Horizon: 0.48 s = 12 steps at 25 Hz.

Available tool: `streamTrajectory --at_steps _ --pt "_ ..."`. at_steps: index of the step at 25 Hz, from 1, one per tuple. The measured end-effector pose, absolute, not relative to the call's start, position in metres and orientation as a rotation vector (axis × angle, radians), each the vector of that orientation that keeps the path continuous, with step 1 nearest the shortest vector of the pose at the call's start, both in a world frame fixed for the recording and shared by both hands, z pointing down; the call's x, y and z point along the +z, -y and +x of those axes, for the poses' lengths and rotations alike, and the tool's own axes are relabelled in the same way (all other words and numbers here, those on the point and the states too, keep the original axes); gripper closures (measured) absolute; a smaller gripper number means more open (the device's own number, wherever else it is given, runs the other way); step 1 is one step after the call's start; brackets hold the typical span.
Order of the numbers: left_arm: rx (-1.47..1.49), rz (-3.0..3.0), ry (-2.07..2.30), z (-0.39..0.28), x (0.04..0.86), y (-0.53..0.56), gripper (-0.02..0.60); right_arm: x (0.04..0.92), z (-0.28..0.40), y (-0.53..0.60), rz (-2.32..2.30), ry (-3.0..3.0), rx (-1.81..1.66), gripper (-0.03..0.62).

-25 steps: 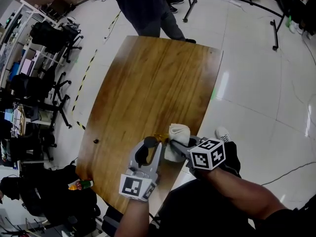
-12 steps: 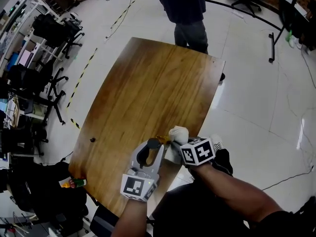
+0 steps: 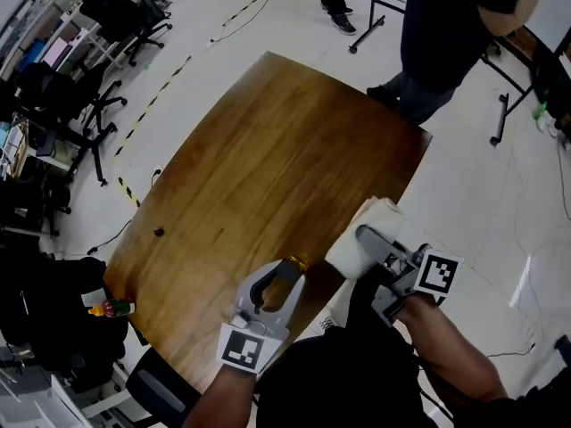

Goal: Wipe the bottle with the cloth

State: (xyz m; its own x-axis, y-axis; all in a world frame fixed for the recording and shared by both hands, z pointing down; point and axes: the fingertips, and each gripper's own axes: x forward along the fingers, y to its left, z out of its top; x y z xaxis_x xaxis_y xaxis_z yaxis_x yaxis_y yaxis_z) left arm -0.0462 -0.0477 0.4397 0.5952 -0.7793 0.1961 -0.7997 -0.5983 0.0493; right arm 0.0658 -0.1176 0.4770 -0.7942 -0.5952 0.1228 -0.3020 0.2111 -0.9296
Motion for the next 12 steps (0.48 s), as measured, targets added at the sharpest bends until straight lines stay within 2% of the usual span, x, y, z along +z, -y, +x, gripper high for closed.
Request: streamTrajectory --at_steps 6,12 --pt "0.287 2.648 1.336 -0.048 0.445 0.045 0.434 0.449 0.004 0.140 -0.471 -2.012 -1.793 0.519" --pt "0.337 2.637 1.346 -0.049 0.448 0.044 0.434 0.470 -0.040 0.127 -0.432 -2.154 -1.883 0.519"
